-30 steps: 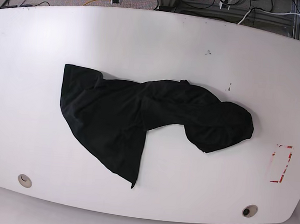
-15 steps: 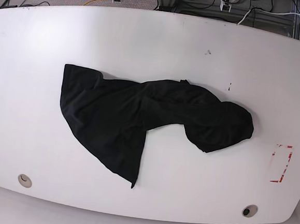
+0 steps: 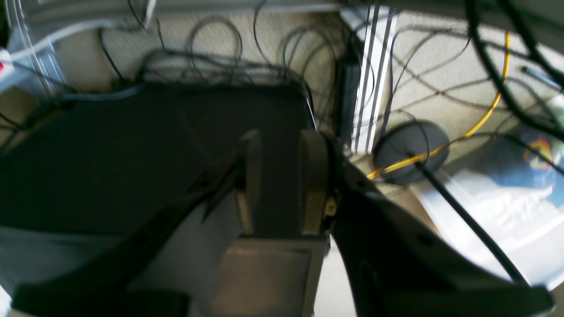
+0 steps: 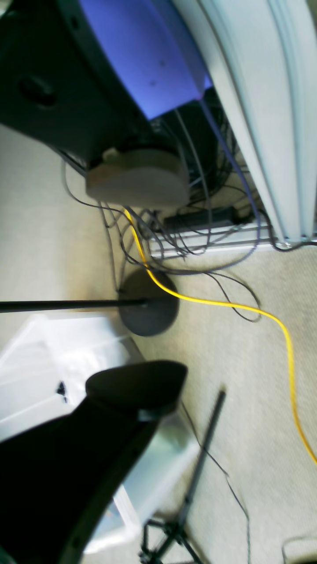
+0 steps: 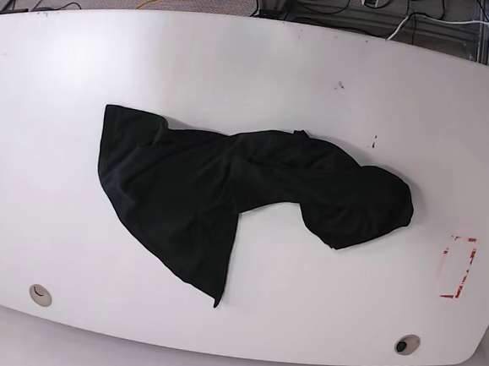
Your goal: Layout the t-shirt on the table in an organized manner, then fold the t-shirt properly
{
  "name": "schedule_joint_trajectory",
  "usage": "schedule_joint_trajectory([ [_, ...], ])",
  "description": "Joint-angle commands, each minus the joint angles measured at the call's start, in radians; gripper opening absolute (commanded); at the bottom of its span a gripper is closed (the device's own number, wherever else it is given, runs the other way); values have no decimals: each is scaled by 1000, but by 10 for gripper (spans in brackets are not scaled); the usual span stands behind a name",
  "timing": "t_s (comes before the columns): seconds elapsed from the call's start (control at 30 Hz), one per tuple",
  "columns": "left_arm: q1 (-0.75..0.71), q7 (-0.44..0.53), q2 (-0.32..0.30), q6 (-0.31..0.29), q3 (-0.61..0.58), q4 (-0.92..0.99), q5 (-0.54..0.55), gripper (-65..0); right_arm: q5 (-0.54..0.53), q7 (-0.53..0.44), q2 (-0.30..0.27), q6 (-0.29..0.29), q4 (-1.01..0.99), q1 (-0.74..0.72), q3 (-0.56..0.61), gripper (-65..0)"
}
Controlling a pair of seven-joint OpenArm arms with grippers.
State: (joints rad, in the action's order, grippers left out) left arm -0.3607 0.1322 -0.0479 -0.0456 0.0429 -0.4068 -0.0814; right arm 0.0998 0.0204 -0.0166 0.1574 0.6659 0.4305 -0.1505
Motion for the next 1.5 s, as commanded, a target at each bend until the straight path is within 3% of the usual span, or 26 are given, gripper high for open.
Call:
schedule_joint_trajectory([
  [0.0,-44,1,-5,-3,-1,-51,-1,-521,-7,-4,-3,8,88,55,-1,-140],
  [0.53,-277,1,-5,-3,2,-363,-1,-521,-8,-3,23,8,415,301,-1,-140],
  [0.83,-462,-3,-20,-4,97,-654,-1,-521,-8,-3,60,8,627,454,1,-140],
  [1.47,-805,-4,-25,-6,99,-1226,-1,-521,-8,-3,93,8,1052,723,-1,-140],
])
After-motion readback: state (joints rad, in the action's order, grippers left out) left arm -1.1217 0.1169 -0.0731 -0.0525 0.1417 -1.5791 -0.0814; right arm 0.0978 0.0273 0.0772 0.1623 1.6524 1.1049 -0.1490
